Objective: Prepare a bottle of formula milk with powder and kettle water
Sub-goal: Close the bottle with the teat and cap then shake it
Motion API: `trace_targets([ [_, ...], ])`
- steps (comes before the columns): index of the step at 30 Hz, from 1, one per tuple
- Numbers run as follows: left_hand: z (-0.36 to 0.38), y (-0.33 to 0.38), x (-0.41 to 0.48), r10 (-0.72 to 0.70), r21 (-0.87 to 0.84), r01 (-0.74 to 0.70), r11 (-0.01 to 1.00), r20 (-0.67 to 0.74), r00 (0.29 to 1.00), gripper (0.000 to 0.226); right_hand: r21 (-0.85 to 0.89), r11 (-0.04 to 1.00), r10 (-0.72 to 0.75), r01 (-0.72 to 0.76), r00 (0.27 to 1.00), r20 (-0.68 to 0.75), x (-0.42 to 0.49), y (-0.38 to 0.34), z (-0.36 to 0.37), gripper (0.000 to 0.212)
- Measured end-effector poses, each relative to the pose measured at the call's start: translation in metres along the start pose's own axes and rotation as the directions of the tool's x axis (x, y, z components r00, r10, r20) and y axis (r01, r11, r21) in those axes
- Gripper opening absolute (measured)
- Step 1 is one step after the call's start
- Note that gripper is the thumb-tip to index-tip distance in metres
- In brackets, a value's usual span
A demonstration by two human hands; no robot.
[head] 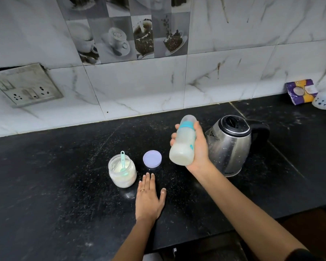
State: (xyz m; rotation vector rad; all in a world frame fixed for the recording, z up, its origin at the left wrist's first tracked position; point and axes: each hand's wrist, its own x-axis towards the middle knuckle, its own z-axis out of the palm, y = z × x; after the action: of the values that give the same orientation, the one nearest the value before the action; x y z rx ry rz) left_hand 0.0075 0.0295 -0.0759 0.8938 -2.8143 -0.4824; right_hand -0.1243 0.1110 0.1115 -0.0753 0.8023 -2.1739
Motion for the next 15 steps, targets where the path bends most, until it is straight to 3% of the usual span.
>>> trace_targets([
  [4,-0.001,0.000,-0.001,-0.003,0.002,0.003,1.000,0.001,1.000,0.086,-0.199,0.979,-0.020,0.036,0.996,0.083,-0.008,0.011,-0.003,0.049],
  [8,0.000,0.000,-0.001,-0.002,-0.003,0.002,1.000,0.004,1.000,0.086,-0.037,0.997,-0.061,0.061,0.998,0.004,0.003,-0.006,0.003,0.065],
  [12,0.000,-0.001,0.000,-0.004,-0.009,0.004,1.000,-0.001,1.000,0.086,-0.196,0.979,-0.043,0.051,0.998,0.047,-0.008,0.011,-0.008,0.053],
  [15,0.000,-0.001,0.000,0.000,-0.028,0.000,1.000,-0.008,1.000,0.086,-0.086,0.994,-0.072,0.073,0.997,0.013,0.000,0.001,-0.002,0.070],
])
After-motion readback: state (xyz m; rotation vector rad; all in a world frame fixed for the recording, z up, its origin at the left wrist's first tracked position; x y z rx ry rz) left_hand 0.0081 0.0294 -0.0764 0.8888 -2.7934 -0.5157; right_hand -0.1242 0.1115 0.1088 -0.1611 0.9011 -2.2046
